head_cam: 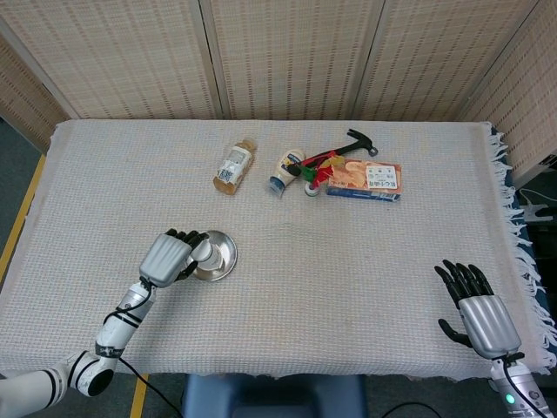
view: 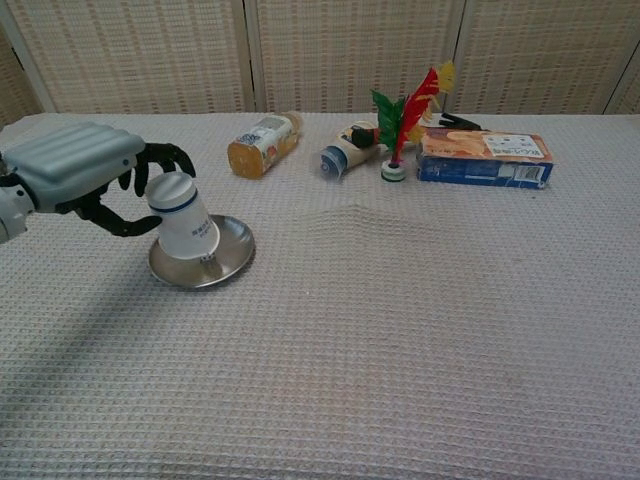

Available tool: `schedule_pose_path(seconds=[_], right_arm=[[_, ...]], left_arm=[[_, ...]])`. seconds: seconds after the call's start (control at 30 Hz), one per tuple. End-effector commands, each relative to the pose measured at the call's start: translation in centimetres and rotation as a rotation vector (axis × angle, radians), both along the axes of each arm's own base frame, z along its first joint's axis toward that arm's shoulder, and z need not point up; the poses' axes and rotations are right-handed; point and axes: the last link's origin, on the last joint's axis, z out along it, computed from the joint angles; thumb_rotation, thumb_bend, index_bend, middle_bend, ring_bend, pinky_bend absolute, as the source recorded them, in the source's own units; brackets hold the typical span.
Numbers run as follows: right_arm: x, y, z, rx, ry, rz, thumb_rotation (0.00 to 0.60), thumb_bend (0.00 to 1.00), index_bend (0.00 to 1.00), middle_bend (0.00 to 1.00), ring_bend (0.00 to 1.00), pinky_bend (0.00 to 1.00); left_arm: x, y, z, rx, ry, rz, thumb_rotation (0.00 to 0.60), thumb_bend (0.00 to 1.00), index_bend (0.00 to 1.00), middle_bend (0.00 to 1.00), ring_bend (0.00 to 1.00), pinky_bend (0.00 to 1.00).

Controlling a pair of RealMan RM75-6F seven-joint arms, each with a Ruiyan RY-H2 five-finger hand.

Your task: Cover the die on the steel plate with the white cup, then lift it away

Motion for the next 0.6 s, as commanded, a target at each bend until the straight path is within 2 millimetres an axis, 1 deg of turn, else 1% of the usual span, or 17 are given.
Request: schedule_pose_path(seconds=[0.03, 0.17, 0.37, 0.47, 0.6], right_arm=[[0.0, 0.0, 0.0, -0.001, 0.000, 0.001, 0.600, 0.17, 0.00, 0.00, 0.00, 0.00], [0.1, 0.1, 0.1, -0.007, 0.000, 0.005, 0.600, 0.17, 0.00, 0.00, 0.00, 0.00], [0.2, 0.2, 0.0, -0.007, 0.001, 0.006, 0.600, 0.17, 0.00, 0.00, 0.00, 0.00], [0.2, 0.1, 0.0, -0.005, 0.002, 0.007, 0.600, 0.17, 0.00, 0.00, 0.00, 0.00], [0.2, 0.1, -0.1, -0.005, 0.002, 0.007, 0.600, 0.17, 0.00, 0.00, 0.00, 0.00]], left_arm=[[-1.4, -0.1, 1.3, 0.024, 0.014, 0.039, 0.600, 0.41, 0.49, 0.64, 0.46, 0.46], [-4.1, -0.7, 2.4, 0.047, 0.038, 0.110, 0.600, 0.41, 0.49, 0.64, 0.46, 0.46], [-7.5, -1.7, 3.0, 0.077, 0.064, 0.205, 0.600, 0.41, 0.49, 0.64, 0.46, 0.46], [-8.6, -2.0, 3.2, 0.086, 0.058, 0.235, 0.600, 0.41, 0.49, 0.64, 0.46, 0.46], [-8.8, -2.1, 3.3, 0.080, 0.047, 0.246, 0.600, 0.41, 0.49, 0.64, 0.46, 0.46]])
